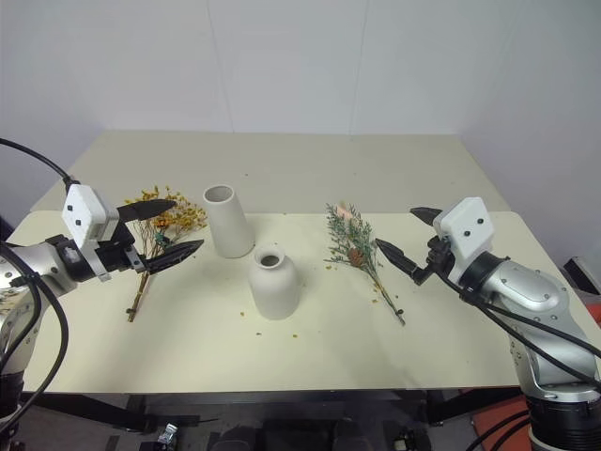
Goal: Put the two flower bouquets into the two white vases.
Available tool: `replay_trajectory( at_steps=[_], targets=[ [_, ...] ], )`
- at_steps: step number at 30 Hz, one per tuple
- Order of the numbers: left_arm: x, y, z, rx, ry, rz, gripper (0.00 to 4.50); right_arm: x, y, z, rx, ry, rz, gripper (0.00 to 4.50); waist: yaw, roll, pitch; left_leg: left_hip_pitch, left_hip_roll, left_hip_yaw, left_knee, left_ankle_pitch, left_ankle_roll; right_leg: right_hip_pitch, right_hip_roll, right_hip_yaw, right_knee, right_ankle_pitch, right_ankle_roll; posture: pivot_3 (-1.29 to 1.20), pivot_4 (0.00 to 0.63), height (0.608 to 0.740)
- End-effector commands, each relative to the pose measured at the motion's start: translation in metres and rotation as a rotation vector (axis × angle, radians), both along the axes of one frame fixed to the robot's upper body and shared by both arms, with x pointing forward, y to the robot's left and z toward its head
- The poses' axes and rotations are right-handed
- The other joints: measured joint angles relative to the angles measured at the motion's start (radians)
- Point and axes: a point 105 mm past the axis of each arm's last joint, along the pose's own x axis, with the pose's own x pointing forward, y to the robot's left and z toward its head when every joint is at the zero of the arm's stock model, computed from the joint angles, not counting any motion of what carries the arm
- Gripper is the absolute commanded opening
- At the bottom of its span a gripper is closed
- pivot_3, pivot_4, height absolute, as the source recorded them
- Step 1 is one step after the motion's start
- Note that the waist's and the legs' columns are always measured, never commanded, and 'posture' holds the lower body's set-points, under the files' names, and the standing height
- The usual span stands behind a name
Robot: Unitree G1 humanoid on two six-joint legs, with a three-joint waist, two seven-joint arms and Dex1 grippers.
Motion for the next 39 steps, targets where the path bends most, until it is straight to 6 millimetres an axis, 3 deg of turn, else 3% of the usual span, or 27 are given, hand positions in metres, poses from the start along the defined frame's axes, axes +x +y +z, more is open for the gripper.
replay_trajectory(
  at_steps=[1, 12, 19, 28, 31, 34, 39],
  targets=[
    [-0.003, -0.002, 0.012, 0.012, -0.062, -0.003, 4.46, -0.003, -0.003, 0.016, -0.015, -0.068, -0.010, 4.50, 0.000, 0.000, 0.000, 0.000, 0.000, 0.000, 0.000, 0.000, 0.000, 0.000, 0.000, 0.000, 0.000, 0.000, 0.000, 0.00, 0.150, 0.740],
    [-0.003, 0.001, 0.012, 0.017, -0.067, 0.016, 4.46, -0.002, -0.004, 0.018, -0.015, -0.076, -0.006, 4.50, 0.001, 0.000, 0.000, 0.000, 0.000, 0.000, 0.000, 0.000, 0.000, 0.000, 0.000, 0.000, 0.000, 0.000, 0.000, 0.00, 0.150, 0.740],
    [-0.005, 0.011, 0.021, 0.001, -0.070, 0.094, 4.46, -0.002, 0.006, 0.035, 0.015, -0.093, 0.097, 4.50, -0.003, 0.000, 0.000, 0.000, 0.000, 0.000, 0.000, 0.000, 0.000, -0.001, 0.000, 0.001, 0.000, 0.000, 0.000, 0.00, 0.150, 0.740],
    [0.011, 0.044, 0.038, 0.033, 0.070, 0.417, 4.46, 0.002, 0.035, 0.048, -0.027, -0.075, 0.313, 4.50, -0.003, 0.000, 0.000, 0.000, 0.000, 0.000, 0.000, 0.000, 0.000, -0.001, 0.001, 0.001, 0.000, 0.000, 0.000, 0.00, 0.150, 0.740],
    [0.015, 0.051, 0.039, 0.052, 0.141, 0.505, 4.46, 0.008, 0.045, 0.050, -0.044, -0.072, 0.345, 4.50, -0.003, 0.000, 0.000, 0.000, 0.000, 0.000, 0.000, 0.000, 0.000, -0.001, 0.001, 0.001, 0.000, 0.000, 0.000, 0.00, 0.150, 0.740],
    [0.019, 0.055, 0.026, 0.084, 0.327, 0.597, 4.46, 0.014, 0.052, 0.050, -0.051, -0.066, 0.349, 4.50, -0.004, 0.000, 0.000, 0.000, 0.000, 0.000, 0.000, 0.000, 0.000, -0.001, 0.001, 0.001, 0.001, 0.000, 0.000, 0.00, 0.150, 0.740],
    [0.023, 0.059, 0.023, 0.027, 0.594, 0.695, 4.46, 0.017, 0.071, 0.061, -0.029, -0.069, 0.382, 4.50, -0.002, -0.001, 0.001, -0.001, 0.000, 0.000, 0.000, 0.000, 0.000, -0.002, 0.001, 0.000, 0.001, 0.000, 0.001, 0.00, 0.150, 0.740]
  ],
)
